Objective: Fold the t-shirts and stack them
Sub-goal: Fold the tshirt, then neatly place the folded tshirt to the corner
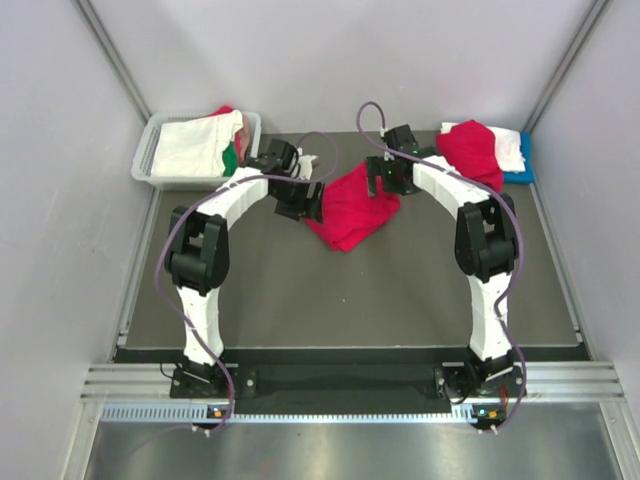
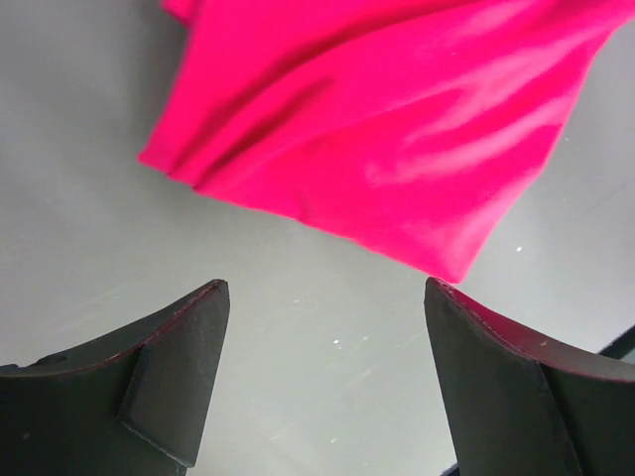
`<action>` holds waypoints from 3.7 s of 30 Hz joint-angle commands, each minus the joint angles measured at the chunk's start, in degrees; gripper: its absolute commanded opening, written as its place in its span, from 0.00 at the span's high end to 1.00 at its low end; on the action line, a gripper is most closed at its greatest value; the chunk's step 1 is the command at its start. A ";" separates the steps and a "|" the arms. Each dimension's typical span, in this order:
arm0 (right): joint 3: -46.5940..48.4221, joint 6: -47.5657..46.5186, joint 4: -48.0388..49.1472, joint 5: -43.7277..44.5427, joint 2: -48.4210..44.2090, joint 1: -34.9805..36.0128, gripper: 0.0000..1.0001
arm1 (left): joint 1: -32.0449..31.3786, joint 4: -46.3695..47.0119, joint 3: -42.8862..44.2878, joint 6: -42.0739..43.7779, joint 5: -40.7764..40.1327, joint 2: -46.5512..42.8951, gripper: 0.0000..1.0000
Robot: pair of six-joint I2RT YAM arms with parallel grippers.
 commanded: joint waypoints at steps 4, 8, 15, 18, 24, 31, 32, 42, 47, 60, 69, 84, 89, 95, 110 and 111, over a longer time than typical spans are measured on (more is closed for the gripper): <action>-4.62 0.21 2.76 -0.72 -0.48 -0.71 0.05 | -0.66 1.13 -0.69 -1.21 0.07 -1.55 0.16; -6.64 0.38 3.55 -0.99 -0.74 -1.24 0.05 | -1.19 1.22 -0.43 -1.30 -0.11 -1.28 0.16; -7.87 1.00 4.43 -2.48 -0.48 -1.42 0.05 | -2.07 1.83 0.01 -2.79 -0.89 0.21 0.15; -7.79 1.52 4.87 -2.48 -0.04 -1.42 0.06 | -2.33 2.27 0.01 -4.38 -2.29 2.49 0.15; -7.61 1.70 5.22 -4.15 0.49 -1.33 0.07 | -2.60 4.38 0.19 -4.47 -5.82 6.36 0.12; -8.05 2.05 5.84 -5.82 0.49 -1.24 0.12 | -2.59 6.14 4.39 -3.41 -9.69 9.97 0.16; -8.14 2.05 5.75 -5.91 0.40 -1.33 0.12 | -2.51 5.88 4.84 -2.98 -9.86 10.32 0.16; -8.40 1.70 6.10 -5.82 0.13 -1.33 0.12 | -2.42 5.52 5.46 -2.09 -9.87 9.00 0.23; -8.40 1.70 6.19 -6.00 0.40 -1.24 0.13 | -2.51 5.96 4.58 -2.36 -8.55 9.44 0.73; -9.63 1.87 6.45 -5.64 -0.30 -1.33 0.20 | -2.51 4.30 5.28 -1.57 -8.11 8.48 0.82; -9.45 1.43 6.28 -5.03 -0.48 -1.33 0.20 | -0.23 0.43 6.60 -0.95 -2.66 1.36 0.20; -9.10 1.44 6.10 -4.94 -0.74 -1.33 0.21 | 1.62 3.15 9.50 -2.88 -1.07 7.59 0.11; -9.02 1.43 6.10 -5.12 -0.57 -1.24 0.22 | 1.45 3.94 8.80 -2.62 -2.48 9.09 0.13; -9.10 1.52 6.10 -5.56 -0.83 -1.33 0.24 | 1.45 4.82 10.20 -3.15 -2.92 10.76 0.16; -9.54 1.35 6.45 -5.64 -1.10 -1.33 0.29 | 1.18 6.58 12.49 -1.92 -5.56 15.07 0.38; -9.72 1.43 6.37 -5.64 -1.10 -1.24 0.31 | 1.10 6.49 12.49 -1.92 -5.38 15.24 0.44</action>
